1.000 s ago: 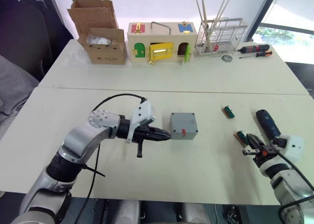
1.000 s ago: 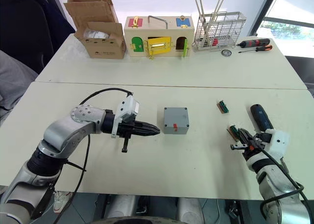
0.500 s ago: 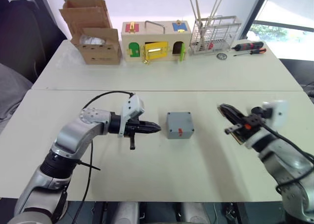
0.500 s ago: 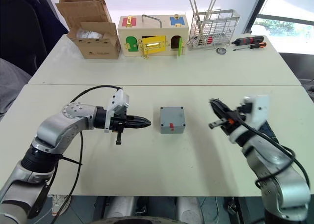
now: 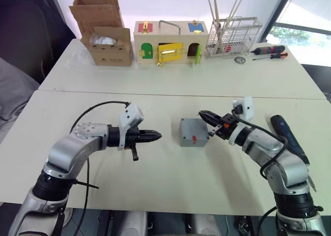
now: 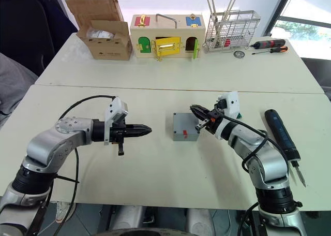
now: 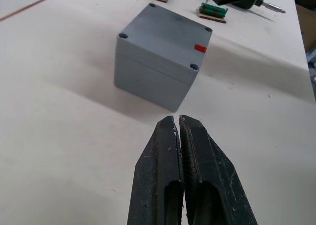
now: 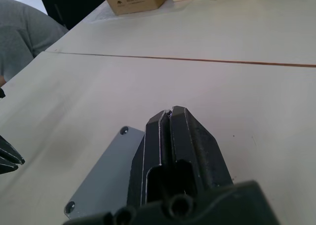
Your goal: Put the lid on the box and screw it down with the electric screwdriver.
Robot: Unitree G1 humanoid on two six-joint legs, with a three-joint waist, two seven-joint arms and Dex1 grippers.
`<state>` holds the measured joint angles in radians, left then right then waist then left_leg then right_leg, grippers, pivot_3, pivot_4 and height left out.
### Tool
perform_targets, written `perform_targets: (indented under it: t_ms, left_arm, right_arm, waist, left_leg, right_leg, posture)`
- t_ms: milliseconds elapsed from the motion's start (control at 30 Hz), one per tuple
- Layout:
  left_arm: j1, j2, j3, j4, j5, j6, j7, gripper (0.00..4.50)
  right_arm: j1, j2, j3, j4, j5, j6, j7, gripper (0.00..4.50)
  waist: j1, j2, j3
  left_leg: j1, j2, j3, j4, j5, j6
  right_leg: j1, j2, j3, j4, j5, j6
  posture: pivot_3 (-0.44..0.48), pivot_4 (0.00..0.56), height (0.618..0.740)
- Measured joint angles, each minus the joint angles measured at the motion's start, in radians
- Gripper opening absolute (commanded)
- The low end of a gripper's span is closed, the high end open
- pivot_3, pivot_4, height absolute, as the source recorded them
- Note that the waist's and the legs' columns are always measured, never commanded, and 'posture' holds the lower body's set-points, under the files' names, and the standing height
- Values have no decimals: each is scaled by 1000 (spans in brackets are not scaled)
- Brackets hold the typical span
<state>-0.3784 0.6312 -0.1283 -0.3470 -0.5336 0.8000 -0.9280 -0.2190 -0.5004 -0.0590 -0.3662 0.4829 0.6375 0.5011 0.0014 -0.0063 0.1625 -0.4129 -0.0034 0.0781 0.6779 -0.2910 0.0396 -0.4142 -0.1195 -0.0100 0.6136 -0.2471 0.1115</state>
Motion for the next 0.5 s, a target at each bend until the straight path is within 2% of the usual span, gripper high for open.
perform_targets:
  t_ms: [500]
  left_arm:
    - [-28,-2,-9,1,0,-4,4,99]
  right_arm:
    - [75,-3,-64,-59,14,23,-9,43]
  waist:
    - [-16,0,0]
  left_leg:
    - [0,0,0,-1,0,-1]
  right_leg:
    - [-1,0,0,0,0,0]
  posture:
    - [0,150,729]
